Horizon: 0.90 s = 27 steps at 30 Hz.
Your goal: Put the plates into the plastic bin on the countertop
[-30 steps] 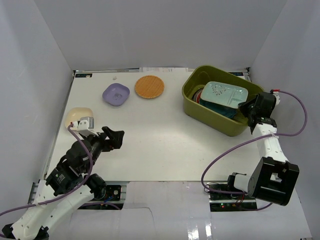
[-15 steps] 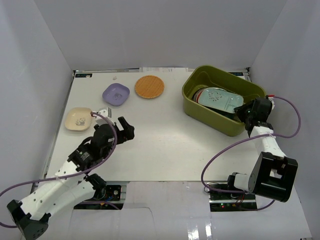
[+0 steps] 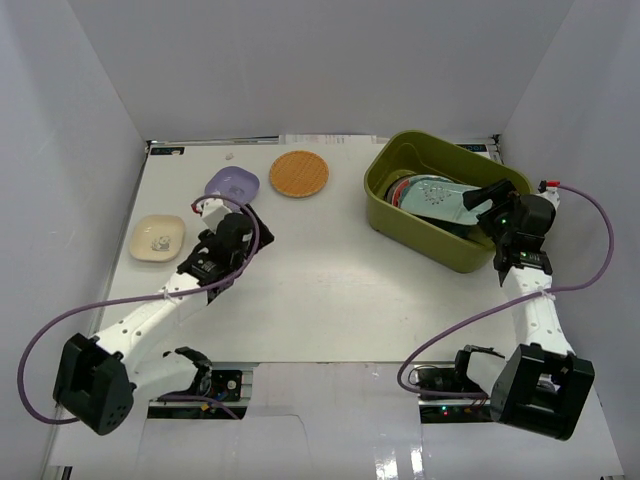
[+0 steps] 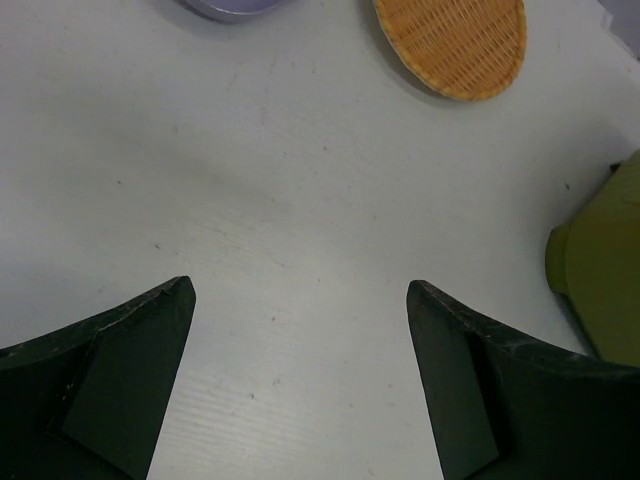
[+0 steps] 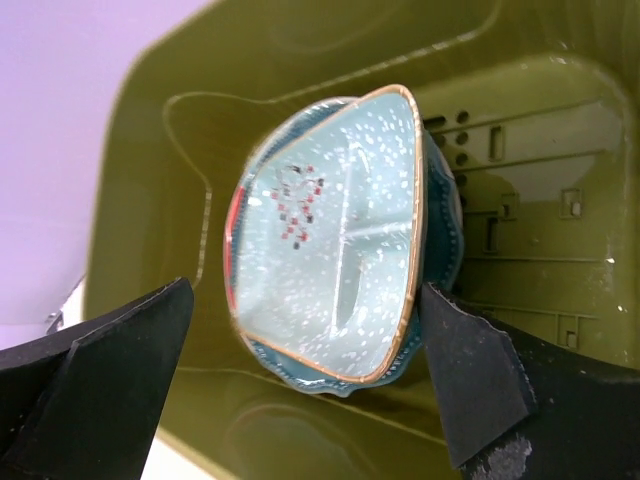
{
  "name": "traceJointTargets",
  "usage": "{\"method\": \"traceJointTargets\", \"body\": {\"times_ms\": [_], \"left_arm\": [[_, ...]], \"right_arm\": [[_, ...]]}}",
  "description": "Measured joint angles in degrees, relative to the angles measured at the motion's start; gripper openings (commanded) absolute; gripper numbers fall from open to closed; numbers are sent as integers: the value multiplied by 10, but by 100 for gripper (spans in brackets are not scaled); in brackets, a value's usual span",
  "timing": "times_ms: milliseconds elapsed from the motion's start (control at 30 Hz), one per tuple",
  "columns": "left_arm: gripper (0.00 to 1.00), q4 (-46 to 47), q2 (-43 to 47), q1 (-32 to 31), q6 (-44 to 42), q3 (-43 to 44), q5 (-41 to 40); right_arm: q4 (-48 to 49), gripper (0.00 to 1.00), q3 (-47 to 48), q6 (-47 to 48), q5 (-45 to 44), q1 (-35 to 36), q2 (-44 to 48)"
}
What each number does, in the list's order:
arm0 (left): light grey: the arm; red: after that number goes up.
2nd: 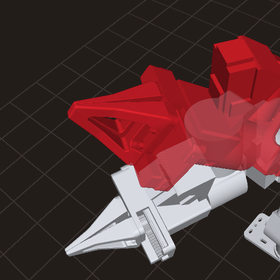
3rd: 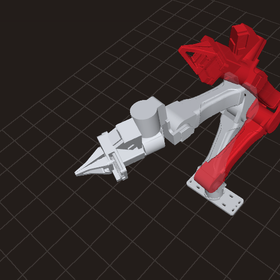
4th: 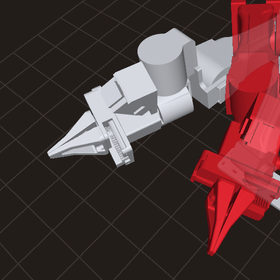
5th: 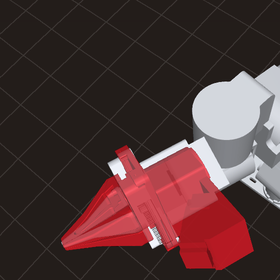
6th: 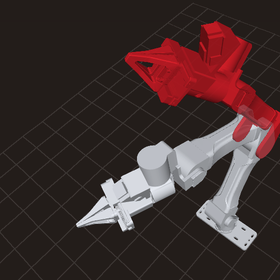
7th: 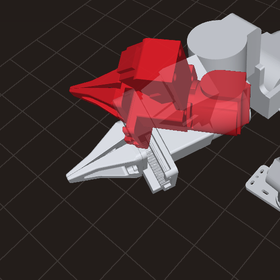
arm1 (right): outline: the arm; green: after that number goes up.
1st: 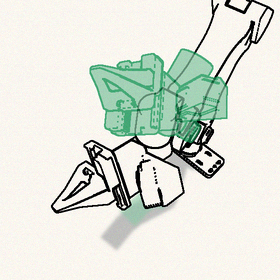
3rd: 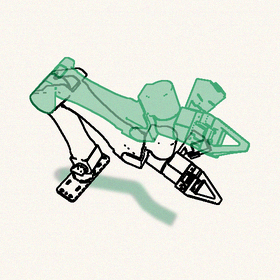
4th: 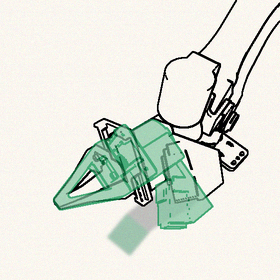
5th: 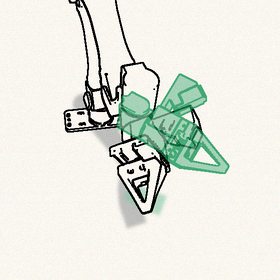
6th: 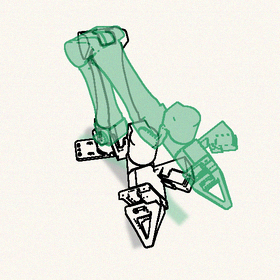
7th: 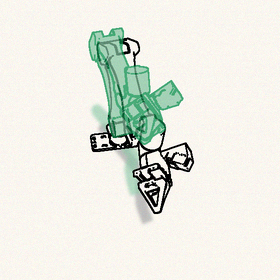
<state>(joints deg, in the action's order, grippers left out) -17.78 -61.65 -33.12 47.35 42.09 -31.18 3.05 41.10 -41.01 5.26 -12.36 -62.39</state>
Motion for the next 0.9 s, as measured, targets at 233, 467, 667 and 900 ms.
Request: {"method": "traceJointTargets", "body": {"times_ms": [233,467,667,900], "left_arm": [[91,57,-136,168,16,63,85],[86,71,-313,282,7,180,137],[82,75,-423,323,3,236,176],[71,80,-503,326,-2,297,205]], "right_arm": [[-3,98,15,14,38,15,44],[-3,98,18,34,78,85,79],[-3,98,17,45,73,96,112],[-5,94,3,57,52,96,123]]}}
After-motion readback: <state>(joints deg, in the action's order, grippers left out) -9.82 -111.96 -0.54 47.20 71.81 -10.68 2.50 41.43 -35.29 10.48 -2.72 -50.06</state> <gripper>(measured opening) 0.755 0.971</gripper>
